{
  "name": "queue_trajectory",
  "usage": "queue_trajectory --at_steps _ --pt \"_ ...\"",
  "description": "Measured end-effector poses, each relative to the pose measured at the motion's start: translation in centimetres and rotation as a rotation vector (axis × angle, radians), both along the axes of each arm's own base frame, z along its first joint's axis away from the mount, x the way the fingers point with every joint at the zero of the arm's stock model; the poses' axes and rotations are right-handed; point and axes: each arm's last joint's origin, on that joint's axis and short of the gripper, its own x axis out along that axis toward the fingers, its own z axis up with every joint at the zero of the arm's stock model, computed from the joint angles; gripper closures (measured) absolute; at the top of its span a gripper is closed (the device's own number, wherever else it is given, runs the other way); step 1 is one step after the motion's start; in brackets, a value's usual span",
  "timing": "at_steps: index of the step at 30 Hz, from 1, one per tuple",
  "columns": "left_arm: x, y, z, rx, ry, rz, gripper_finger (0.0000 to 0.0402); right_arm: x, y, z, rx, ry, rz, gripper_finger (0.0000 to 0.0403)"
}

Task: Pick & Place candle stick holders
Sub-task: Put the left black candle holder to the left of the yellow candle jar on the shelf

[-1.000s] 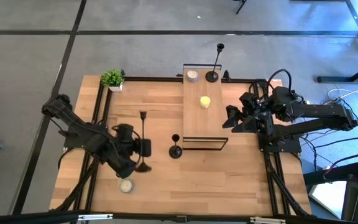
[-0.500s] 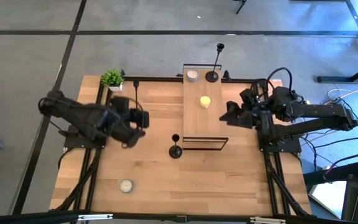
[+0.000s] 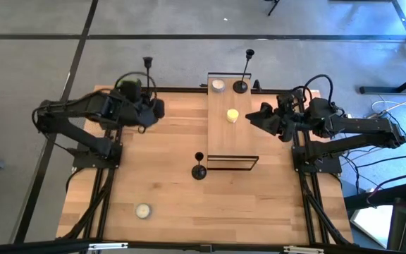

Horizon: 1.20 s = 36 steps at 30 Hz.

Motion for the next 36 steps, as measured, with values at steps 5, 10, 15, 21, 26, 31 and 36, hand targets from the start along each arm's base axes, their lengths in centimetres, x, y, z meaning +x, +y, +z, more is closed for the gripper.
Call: queue_trajectory --at_steps 5,10,15,21,26,31,36 --pt "0.9 1.9 0.9 0.061 0.023 -0.016 0.0391 0.0 0.0 -0.1 -0.049 0.009 -0.012 0.0176" --pt "2.5 3.9 1.6 0.115 0.027 -0.065 0.039 0.1 0.0 -0.4 -0.057 0.036 -0.012 0.0176" --pt "4.0 6.0 1.9 0.183 -0.035 -0.153 0.0391 0.1 0.0 -0.4 -0.058 0.042 -0.003 0.0176" --pt "5.6 8.1 0.6 0.238 -0.142 -0.272 0.0391 0.1 0.0 -0.6 -0.059 0.061 0.0 0.0176" --pt "6.8 9.1 -2.0 0.299 -0.201 -0.349 0.0391 0.1 0.0 -0.6 -0.059 0.061 0.0 0.0176" --pt "7.5 9.8 -4.7 0.401 -0.309 -0.513 0.0391 0.1 0.0 -0.6 -0.121 0.055 -0.01 0.0176" --pt "7.2 10.8 -7.1 0.469 -0.314 -0.698 0.0391 0.1 0.1 -0.6 -0.136 0.052 0.005 0.0176"
